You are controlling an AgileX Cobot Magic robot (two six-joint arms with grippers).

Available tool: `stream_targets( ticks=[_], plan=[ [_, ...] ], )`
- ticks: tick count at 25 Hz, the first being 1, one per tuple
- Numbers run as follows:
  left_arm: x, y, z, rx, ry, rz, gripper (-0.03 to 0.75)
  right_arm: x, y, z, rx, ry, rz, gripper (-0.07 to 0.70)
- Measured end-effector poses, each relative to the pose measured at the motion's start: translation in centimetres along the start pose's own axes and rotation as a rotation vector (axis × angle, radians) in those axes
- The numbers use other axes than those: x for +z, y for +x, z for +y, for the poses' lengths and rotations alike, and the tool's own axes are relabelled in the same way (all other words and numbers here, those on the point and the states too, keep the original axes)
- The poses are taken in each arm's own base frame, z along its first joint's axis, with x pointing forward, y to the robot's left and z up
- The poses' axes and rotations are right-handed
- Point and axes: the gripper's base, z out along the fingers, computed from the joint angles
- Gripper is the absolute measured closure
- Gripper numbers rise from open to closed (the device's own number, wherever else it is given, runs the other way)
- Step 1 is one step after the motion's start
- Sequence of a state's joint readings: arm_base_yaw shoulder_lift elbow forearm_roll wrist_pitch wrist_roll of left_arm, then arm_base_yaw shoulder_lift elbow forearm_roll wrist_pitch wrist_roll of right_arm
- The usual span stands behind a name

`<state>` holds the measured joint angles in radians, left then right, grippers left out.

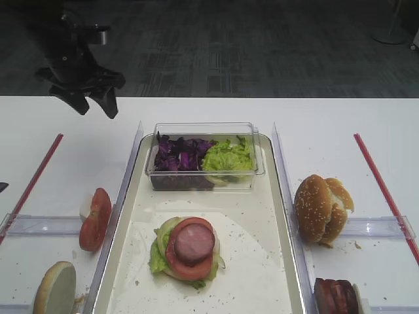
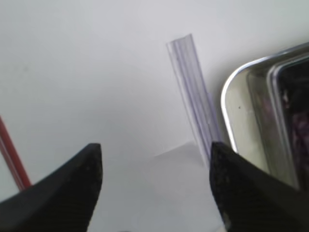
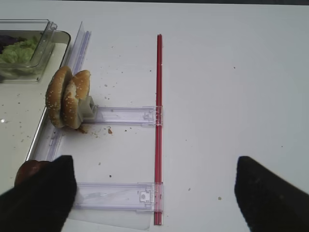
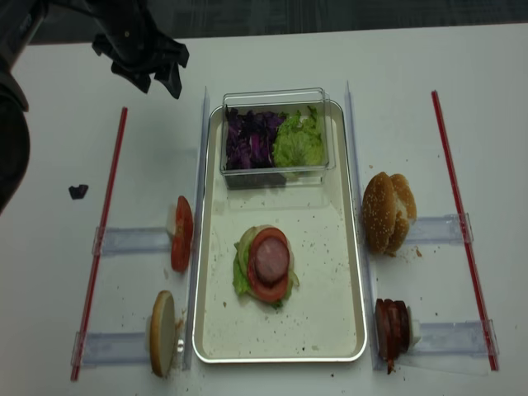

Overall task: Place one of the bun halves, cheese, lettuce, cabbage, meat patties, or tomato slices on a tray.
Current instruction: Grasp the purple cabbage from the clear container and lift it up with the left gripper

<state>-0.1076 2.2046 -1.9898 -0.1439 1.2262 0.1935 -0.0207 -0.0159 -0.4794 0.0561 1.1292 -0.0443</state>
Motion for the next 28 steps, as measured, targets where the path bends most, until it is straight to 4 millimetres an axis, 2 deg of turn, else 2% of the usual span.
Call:
stream_targets(
  ticks=[6,13,17,23,28],
  plan=[
    [-0.6,-1.0,-4.6,0.128,0.017,-0.036,0.277,0.0,0.0,0.0,0.000,0.000,0.000,-0.046],
    [-0.1,-0.8,-10.1,0.249,0.036,-0.023,0.277,0.0,0.0,0.0,0.002,0.000,0.000,-0.046],
    [0.0,-0.6,-12.6,0.300,0.049,-0.018,0.277,0.0,0.0,0.0,0.002,0.000,0.000,-0.046],
    [0.2,-0.1,-15.0,0.353,0.063,-0.012,0.277,0.0,0.0,0.0,0.002,0.000,0.000,-0.046],
    [0.2,-0.1,-15.4,0.363,0.065,-0.011,0.277,0.0,0.0,0.0,0.002,0.000,0.000,-0.046]
  ],
)
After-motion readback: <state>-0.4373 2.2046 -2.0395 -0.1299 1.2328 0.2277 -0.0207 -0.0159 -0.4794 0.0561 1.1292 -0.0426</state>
